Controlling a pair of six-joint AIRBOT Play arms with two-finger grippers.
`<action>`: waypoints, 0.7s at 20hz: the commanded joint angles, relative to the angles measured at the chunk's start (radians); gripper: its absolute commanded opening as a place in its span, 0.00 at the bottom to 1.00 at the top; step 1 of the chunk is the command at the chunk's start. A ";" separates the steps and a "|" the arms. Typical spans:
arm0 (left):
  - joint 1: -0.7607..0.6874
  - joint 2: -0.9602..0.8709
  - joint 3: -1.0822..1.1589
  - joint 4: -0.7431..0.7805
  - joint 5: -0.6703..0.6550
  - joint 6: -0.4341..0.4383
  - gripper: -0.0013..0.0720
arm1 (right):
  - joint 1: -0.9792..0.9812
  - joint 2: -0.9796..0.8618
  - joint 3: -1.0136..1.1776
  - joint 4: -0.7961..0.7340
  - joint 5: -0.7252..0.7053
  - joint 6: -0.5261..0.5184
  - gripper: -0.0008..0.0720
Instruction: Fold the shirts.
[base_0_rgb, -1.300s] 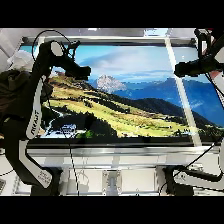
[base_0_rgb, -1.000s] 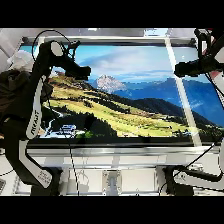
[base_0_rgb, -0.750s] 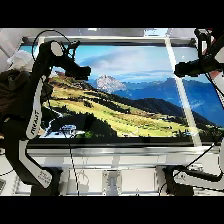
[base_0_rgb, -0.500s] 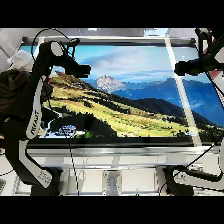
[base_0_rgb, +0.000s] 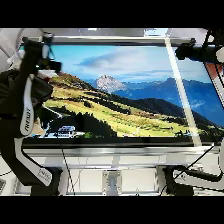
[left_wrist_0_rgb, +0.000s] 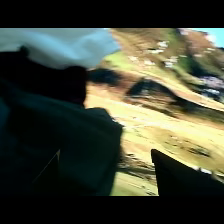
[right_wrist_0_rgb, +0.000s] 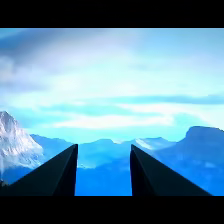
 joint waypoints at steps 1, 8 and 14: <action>0.177 -0.006 0.000 0.079 0.046 -0.176 0.92 | 0.001 0.000 0.000 0.098 -0.066 0.003 0.53; 0.483 -0.053 0.000 -0.462 0.124 -0.414 0.92 | 0.001 0.000 0.000 0.192 0.082 0.004 0.56; 0.566 -0.121 0.000 -0.660 0.031 -0.379 0.92 | 0.002 0.000 0.000 0.310 0.115 0.005 0.56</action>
